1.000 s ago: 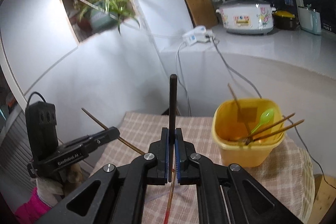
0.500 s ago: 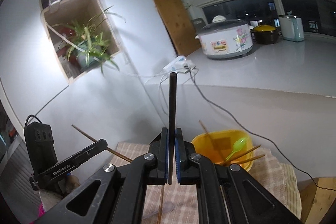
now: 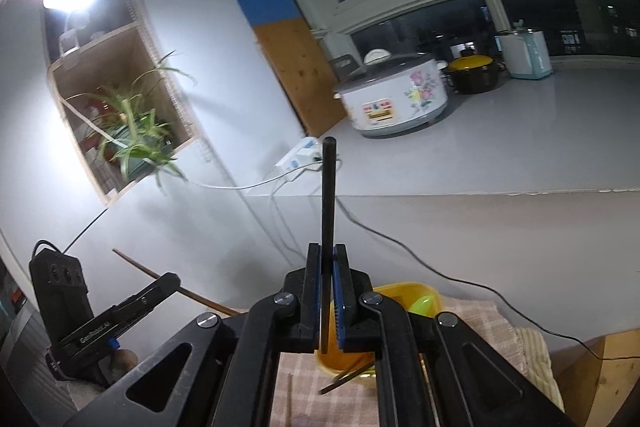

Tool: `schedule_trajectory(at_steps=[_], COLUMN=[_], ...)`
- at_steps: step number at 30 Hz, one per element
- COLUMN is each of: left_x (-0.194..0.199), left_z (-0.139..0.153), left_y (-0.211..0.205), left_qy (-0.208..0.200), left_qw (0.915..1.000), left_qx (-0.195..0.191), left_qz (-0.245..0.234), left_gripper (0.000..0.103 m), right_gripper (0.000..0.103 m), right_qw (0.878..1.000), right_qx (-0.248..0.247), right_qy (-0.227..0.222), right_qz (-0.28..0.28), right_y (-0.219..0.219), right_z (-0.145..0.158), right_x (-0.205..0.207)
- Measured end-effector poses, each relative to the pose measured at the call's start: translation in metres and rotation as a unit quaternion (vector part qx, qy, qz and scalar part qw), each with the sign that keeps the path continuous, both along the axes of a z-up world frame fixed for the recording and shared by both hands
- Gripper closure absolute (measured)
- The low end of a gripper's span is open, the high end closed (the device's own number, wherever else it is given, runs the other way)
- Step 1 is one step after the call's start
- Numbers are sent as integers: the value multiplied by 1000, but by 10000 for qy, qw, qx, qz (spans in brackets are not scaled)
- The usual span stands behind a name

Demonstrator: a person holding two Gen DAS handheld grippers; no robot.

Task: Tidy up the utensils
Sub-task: 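Lift both held chopsticks and carry them over the yellow bin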

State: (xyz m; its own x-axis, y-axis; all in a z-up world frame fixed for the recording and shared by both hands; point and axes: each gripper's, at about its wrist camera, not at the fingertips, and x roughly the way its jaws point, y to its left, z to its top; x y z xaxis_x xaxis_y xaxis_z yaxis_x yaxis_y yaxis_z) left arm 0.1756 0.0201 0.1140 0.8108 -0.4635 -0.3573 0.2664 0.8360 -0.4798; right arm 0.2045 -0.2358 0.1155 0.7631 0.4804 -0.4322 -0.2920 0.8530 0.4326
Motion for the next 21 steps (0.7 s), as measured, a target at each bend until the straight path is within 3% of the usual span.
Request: schedule_trajectory(at_steps=[10, 21], left_x=[27, 32], left_z=[-25, -48], left_y=[-36, -65], left_qy=[280, 416], left_qw=[9994, 9985], left_qx=[-75, 302], left_qz=[-174, -188], left_gripper=[100, 100], right_gripper=[101, 101], right_qw=[9993, 9977], right_qx=[26, -141], right_qy=[332, 642], right_qz=[-192, -176], right_y=[-23, -28], right_z=[-31, -62], right_x=[19, 25])
